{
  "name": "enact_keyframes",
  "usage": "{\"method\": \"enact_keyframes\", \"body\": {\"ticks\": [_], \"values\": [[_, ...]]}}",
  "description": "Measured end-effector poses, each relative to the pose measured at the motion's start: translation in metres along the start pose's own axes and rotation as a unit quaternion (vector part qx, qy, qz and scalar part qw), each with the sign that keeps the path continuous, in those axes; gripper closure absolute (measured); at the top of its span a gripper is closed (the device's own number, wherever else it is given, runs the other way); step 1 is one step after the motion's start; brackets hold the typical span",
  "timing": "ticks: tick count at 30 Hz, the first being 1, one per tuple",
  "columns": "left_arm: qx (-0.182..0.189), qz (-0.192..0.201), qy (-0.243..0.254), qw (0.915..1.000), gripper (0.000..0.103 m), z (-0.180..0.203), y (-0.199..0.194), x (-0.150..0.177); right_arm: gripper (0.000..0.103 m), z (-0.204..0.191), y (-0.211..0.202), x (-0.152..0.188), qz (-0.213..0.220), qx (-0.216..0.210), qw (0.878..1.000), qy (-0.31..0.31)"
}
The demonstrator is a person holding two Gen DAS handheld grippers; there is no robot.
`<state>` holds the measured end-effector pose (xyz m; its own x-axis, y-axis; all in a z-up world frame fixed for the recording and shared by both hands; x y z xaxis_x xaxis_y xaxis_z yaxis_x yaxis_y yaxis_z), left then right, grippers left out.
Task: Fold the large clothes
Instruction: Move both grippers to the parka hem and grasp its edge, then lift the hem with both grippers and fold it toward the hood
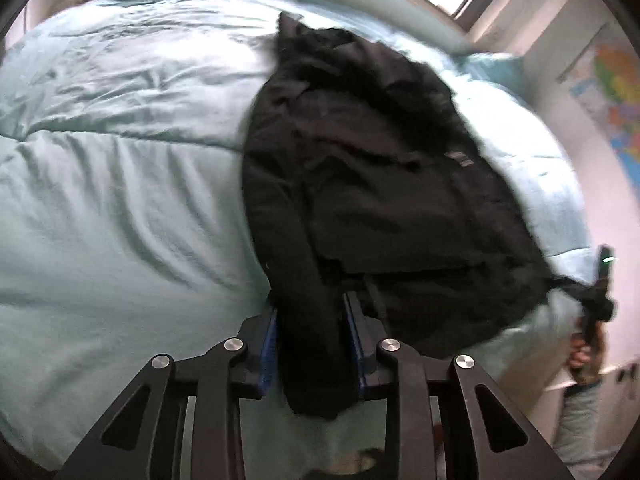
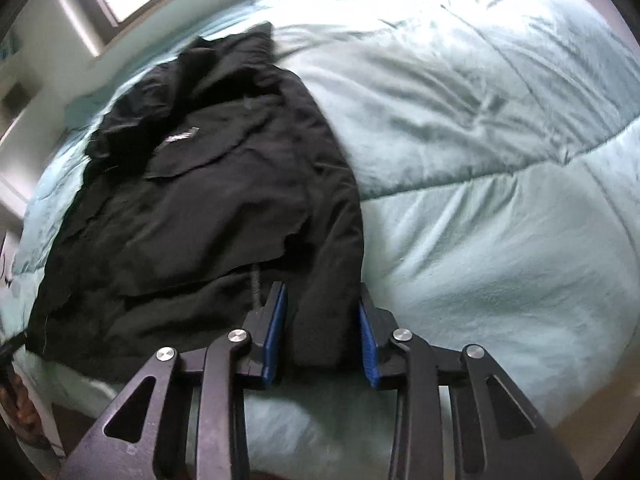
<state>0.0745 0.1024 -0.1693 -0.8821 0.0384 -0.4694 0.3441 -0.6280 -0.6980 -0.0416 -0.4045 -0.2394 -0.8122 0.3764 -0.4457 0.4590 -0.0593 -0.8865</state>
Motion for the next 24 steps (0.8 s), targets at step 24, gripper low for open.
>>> {"method": "enact_keyframes", "body": {"ticks": [24], "values": [[0.005, -0.023, -0.034, 0.9991, 0.069, -0.021, 0.025, 0.014, 0.058, -0.019, 0.023, 0.019, -0.044, -0.038, 0.998, -0.008]]}}
Point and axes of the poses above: each gripper's, at about its wrist camera, not at the fingertips, and y roughly the way its jaws point, z to its right, x to its underside, the point moved 5 cm from there along y, roughly the way its jaws point, and after that the axes turned 11 degrees about x, right-handed, at the moved point
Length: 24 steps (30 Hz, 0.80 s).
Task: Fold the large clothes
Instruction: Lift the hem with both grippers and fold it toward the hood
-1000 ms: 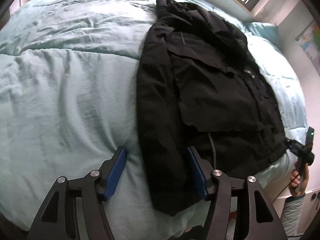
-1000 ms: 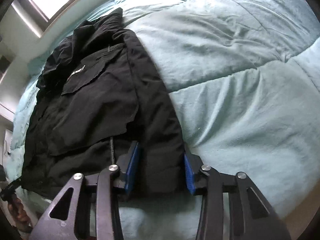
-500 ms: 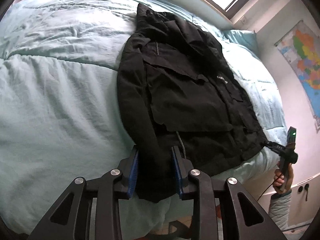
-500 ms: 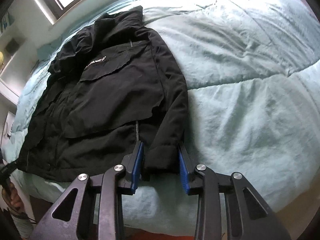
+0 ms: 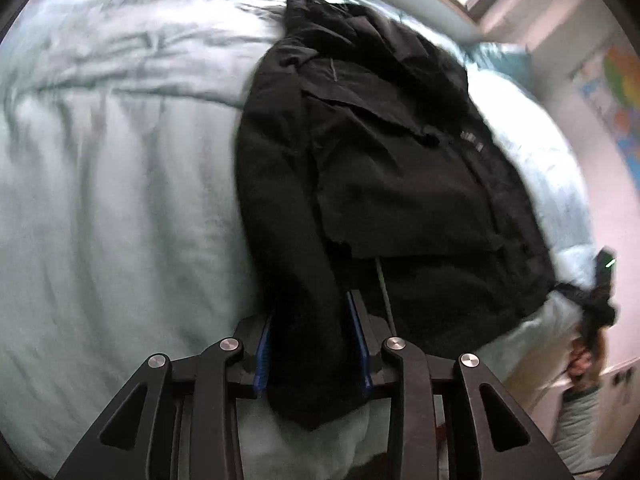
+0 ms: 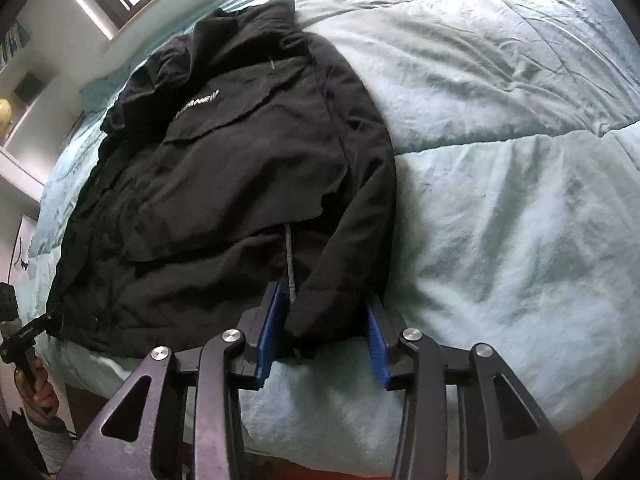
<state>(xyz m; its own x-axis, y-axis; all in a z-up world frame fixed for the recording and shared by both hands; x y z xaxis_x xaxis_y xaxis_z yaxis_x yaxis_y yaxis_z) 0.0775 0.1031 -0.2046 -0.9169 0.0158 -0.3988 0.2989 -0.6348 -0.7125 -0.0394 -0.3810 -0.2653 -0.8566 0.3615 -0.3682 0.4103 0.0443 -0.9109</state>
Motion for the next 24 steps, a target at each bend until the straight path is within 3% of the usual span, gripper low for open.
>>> {"method": "enact_keyframes", "body": {"ticks": [5, 6, 7, 10, 12, 14, 17, 19, 24], "values": [[0.031, 0.006, -0.022, 0.9993, 0.069, 0.003, 0.001, -0.005, 0.053, -0.005, -0.002, 0.000, -0.001, -0.001, 1.000, -0.012], [0.026, 0.007, -0.022, 0.9994, 0.072, 0.007, 0.005, -0.009, 0.066, -0.006, -0.001, -0.001, 0.001, 0.002, 1.000, -0.008], [0.022, 0.012, -0.014, 0.9996, 0.086, 0.013, 0.006, -0.014, 0.077, -0.007, -0.003, -0.003, 0.008, 0.010, 1.000, -0.004], [0.042, 0.048, 0.015, 0.9978, 0.088, 0.037, -0.012, -0.020, 0.084, -0.017, -0.026, -0.007, 0.051, 0.026, 0.998, -0.023], [0.064, 0.070, 0.026, 0.9952, 0.088, 0.044, -0.028, -0.022, 0.085, -0.019, -0.041, -0.008, 0.071, 0.000, 0.997, -0.025], [0.064, 0.071, 0.025, 0.9951, 0.088, 0.039, -0.030, -0.023, 0.085, -0.015, -0.038, -0.009, 0.061, -0.013, 0.998, -0.019], [0.055, 0.042, 0.004, 0.9976, 0.086, 0.025, -0.009, -0.014, 0.077, -0.004, -0.014, -0.007, 0.026, -0.021, 0.999, 0.005], [0.027, 0.023, 0.003, 0.9994, 0.077, 0.019, 0.005, -0.006, 0.074, 0.002, 0.000, -0.003, 0.003, -0.034, 0.999, 0.022], [0.021, 0.015, 0.007, 0.9996, 0.075, 0.016, 0.019, -0.011, 0.072, 0.008, 0.012, -0.010, -0.006, -0.074, 0.997, 0.034]]}}
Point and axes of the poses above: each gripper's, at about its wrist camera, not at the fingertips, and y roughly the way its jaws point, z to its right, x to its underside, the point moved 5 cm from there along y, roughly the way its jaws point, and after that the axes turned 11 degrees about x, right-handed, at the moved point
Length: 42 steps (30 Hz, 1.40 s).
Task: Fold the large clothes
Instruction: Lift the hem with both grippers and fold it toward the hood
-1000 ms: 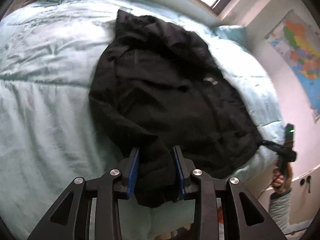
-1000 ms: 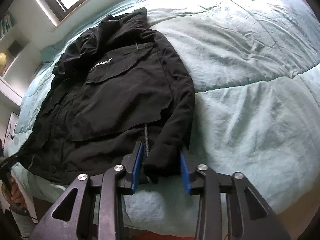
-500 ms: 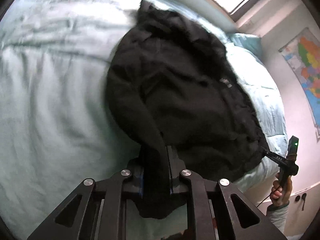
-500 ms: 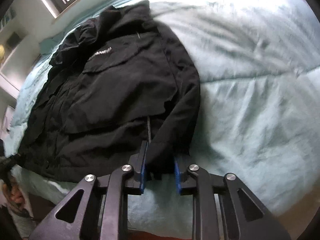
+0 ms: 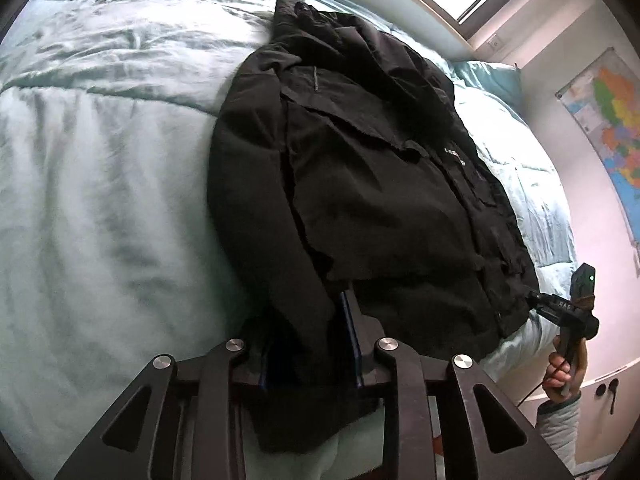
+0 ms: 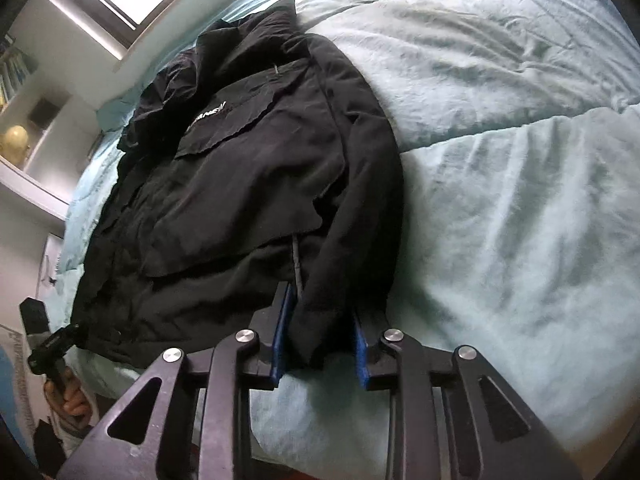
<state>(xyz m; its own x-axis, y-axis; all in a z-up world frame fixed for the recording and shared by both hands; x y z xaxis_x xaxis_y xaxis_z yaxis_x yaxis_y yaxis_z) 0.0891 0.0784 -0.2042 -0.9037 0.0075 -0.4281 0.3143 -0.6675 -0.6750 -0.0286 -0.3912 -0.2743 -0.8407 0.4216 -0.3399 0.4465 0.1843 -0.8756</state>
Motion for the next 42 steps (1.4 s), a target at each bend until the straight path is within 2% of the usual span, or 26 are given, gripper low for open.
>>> {"method": "enact_keyframes", "body": {"ticks": [3, 5, 7, 8, 10, 14, 16, 17, 18, 19, 21, 24, 25, 27, 30, 33, 35, 39, 42], "values": [[-0.011, -0.008, 0.017, 0.9998, 0.075, 0.003, 0.009, -0.013, 0.072, 0.000, 0.009, -0.010, -0.019, -0.003, 1.000, -0.004], [-0.004, -0.013, 0.028, 0.9995, 0.074, 0.004, 0.017, -0.022, 0.072, 0.000, 0.001, -0.015, -0.009, 0.006, 1.000, -0.024], [-0.006, -0.032, 0.029, 0.9990, 0.074, 0.002, 0.026, -0.025, 0.055, 0.005, -0.005, -0.019, -0.003, 0.041, 0.999, -0.034], [-0.010, -0.042, 0.034, 0.9985, 0.072, 0.002, 0.030, -0.026, 0.043, 0.009, -0.008, -0.020, 0.002, 0.065, 0.997, -0.038], [-0.017, -0.050, 0.049, 0.9974, 0.072, 0.004, 0.027, -0.024, 0.040, 0.015, -0.013, -0.021, 0.008, 0.086, 0.995, -0.046], [-0.017, -0.051, 0.056, 0.9970, 0.072, 0.008, 0.022, -0.020, 0.041, 0.017, 0.004, -0.020, -0.012, 0.046, 0.998, -0.049], [-0.007, -0.044, 0.046, 0.9979, 0.072, 0.006, 0.021, -0.019, 0.048, 0.017, 0.021, -0.019, -0.029, 0.033, 0.998, -0.043], [-0.006, -0.044, 0.042, 0.9981, 0.073, 0.006, 0.021, -0.021, 0.063, 0.014, 0.024, -0.020, -0.027, 0.029, 0.998, -0.046], [-0.011, -0.039, 0.044, 0.9982, 0.077, 0.006, 0.021, -0.022, 0.072, 0.011, 0.020, -0.021, -0.016, 0.029, 0.998, -0.053], [-0.010, -0.035, 0.048, 0.9982, 0.081, 0.009, 0.019, -0.024, 0.077, 0.007, 0.013, -0.022, -0.003, 0.039, 0.997, -0.065], [0.002, -0.026, 0.066, 0.9975, 0.083, 0.018, 0.014, -0.032, 0.085, -0.001, -0.005, -0.025, 0.021, 0.050, 0.994, -0.090], [0.056, -0.009, 0.089, 0.9944, 0.083, 0.030, 0.004, -0.050, 0.087, -0.013, -0.023, -0.035, 0.036, 0.032, 0.992, -0.113], [0.072, -0.010, 0.083, 0.9939, 0.083, 0.030, 0.005, -0.056, 0.087, -0.017, -0.023, -0.040, 0.030, 0.021, 0.992, -0.120], [0.093, -0.034, 0.050, 0.9938, 0.083, 0.023, 0.014, -0.064, 0.087, -0.019, -0.011, -0.044, -0.005, 0.027, 0.992, -0.120], [0.069, -0.079, -0.006, 0.9945, 0.083, 0.013, 0.030, -0.064, 0.086, -0.017, 0.018, -0.041, -0.078, 0.047, 0.991, -0.101], [0.063, -0.086, -0.055, 0.9928, 0.083, 0.016, 0.027, -0.071, 0.090, -0.016, 0.018, -0.049, -0.104, 0.047, 0.992, -0.056], [0.048, -0.091, -0.061, 0.9929, 0.083, 0.028, 0.018, -0.083, 0.092, -0.020, 0.007, -0.059, -0.114, 0.049, 0.991, -0.042], [0.061, -0.078, -0.063, 0.9931, 0.084, 0.060, -0.002, -0.119, 0.093, -0.038, -0.026, -0.089, -0.118, 0.043, 0.991, -0.042], [0.070, -0.042, -0.063, 0.9947, 0.085, 0.086, -0.027, -0.161, 0.093, -0.057, -0.054, -0.126, -0.109, 0.035, 0.993, -0.042]]}}
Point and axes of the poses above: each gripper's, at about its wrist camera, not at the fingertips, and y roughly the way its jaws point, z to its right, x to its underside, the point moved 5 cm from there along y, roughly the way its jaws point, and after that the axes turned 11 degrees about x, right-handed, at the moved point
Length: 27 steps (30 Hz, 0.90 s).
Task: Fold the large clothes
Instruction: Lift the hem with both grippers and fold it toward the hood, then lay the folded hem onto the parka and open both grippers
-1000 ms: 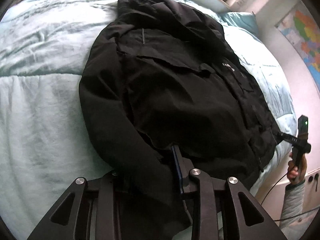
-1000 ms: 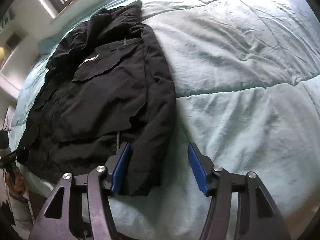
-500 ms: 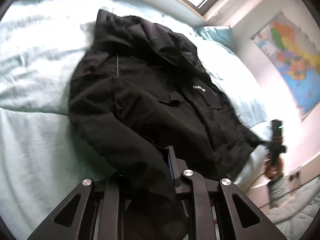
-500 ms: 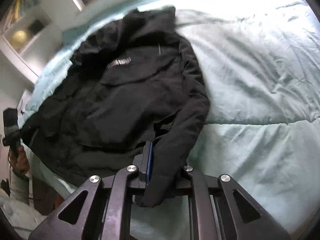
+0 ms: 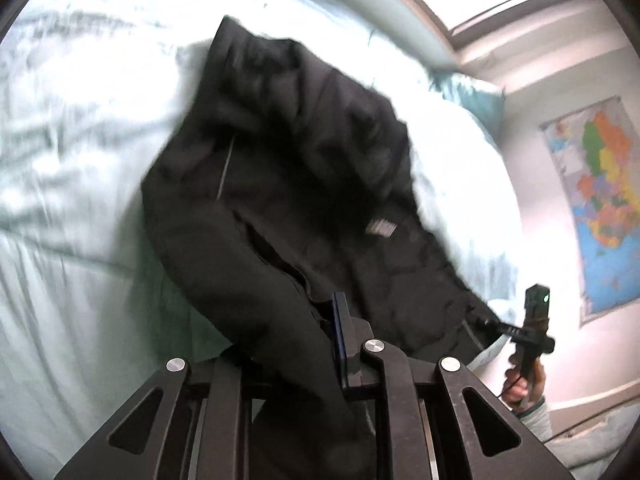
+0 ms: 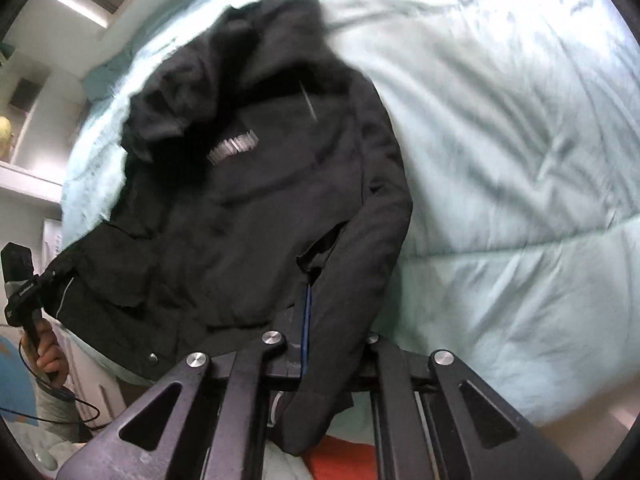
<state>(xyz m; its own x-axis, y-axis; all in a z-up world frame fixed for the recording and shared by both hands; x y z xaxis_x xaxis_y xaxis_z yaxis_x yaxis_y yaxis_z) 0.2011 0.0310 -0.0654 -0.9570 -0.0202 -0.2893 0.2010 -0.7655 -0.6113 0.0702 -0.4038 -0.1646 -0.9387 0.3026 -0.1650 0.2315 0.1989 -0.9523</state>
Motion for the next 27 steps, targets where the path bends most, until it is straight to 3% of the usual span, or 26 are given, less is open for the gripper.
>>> {"method": "enact_keyframes", "body": {"ticks": [7, 10, 13, 16, 21, 25, 27], "values": [[0.011, 0.085, -0.024, 0.9960, 0.085, 0.017, -0.044, -0.082, 0.093, -0.020, -0.077, -0.088, 0.077, -0.031, 0.996, 0.018], [0.024, 0.112, -0.042, 0.9926, 0.084, 0.013, -0.051, -0.124, 0.093, -0.020, -0.088, -0.133, 0.097, -0.055, 0.993, 0.049], [0.030, 0.112, -0.043, 0.9923, 0.084, 0.005, -0.050, -0.164, 0.092, -0.017, -0.088, -0.187, 0.115, -0.097, 0.985, 0.086], [0.019, 0.107, -0.037, 0.9934, 0.083, 0.000, -0.037, -0.205, 0.092, -0.026, -0.070, -0.240, 0.115, -0.108, 0.981, 0.109], [0.002, 0.077, -0.077, 0.9941, 0.082, -0.044, 0.018, -0.271, 0.088, -0.039, -0.014, -0.314, 0.080, -0.089, 0.985, 0.125], [-0.023, 0.041, -0.115, 0.9922, 0.080, -0.090, 0.076, -0.295, 0.085, -0.040, 0.053, -0.346, 0.041, -0.045, 0.991, 0.121], [-0.044, 0.017, -0.133, 0.9899, 0.079, -0.117, 0.109, -0.301, 0.079, -0.042, 0.090, -0.351, 0.018, -0.025, 0.993, 0.116]]}}
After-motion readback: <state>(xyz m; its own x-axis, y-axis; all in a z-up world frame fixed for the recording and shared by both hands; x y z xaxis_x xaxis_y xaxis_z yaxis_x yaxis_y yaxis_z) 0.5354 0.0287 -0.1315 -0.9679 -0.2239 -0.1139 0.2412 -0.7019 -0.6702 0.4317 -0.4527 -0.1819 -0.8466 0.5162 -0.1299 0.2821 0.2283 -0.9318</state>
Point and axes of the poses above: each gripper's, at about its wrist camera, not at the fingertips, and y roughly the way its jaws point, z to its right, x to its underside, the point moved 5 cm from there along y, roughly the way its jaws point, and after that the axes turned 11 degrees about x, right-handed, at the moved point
